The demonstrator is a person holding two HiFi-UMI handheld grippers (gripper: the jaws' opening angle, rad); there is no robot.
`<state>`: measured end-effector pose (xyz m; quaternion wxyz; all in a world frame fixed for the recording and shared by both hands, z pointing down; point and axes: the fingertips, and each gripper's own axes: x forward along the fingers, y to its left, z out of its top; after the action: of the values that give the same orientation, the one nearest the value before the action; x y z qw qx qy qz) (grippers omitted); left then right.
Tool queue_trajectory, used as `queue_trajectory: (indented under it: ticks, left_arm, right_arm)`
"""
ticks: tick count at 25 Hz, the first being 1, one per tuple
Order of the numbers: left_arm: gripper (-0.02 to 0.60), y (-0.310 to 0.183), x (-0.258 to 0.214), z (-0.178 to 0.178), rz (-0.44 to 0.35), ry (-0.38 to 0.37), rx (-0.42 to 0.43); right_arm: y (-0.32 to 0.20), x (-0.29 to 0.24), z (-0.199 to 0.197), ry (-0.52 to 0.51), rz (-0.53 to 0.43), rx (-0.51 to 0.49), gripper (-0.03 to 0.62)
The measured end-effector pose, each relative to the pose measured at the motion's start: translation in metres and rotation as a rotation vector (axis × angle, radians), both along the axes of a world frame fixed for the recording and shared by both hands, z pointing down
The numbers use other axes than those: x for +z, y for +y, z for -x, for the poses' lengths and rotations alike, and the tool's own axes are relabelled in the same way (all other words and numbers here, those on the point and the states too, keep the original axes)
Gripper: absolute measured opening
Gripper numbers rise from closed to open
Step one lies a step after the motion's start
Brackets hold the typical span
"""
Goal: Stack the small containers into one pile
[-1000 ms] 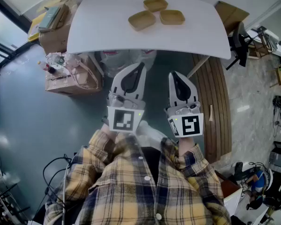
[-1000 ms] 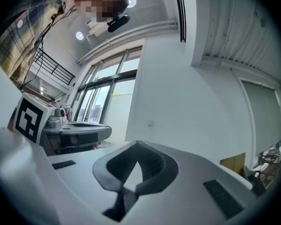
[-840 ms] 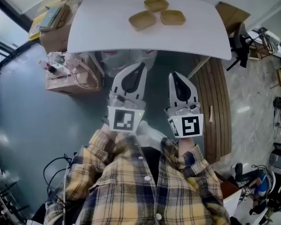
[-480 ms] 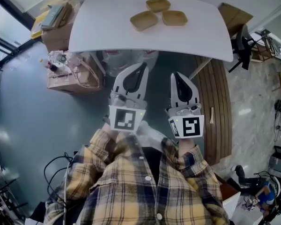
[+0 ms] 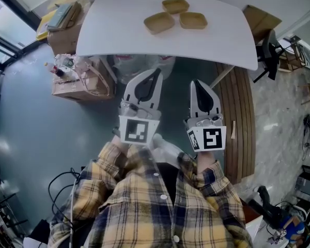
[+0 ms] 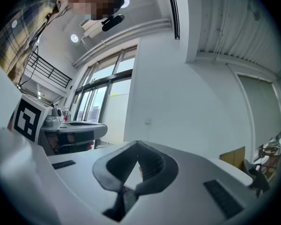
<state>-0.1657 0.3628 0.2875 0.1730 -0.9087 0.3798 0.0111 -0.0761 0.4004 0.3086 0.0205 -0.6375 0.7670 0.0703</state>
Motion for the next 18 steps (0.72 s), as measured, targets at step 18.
queue_trajectory:
  ticks: [18]
  left_arm:
    - [0.017, -0.054, 0.011, -0.010, -0.011, -0.009, -0.016]
  right_arm:
    - [-0.056, 0.014, -0.009, 0.027, 0.014, -0.040, 0.015]
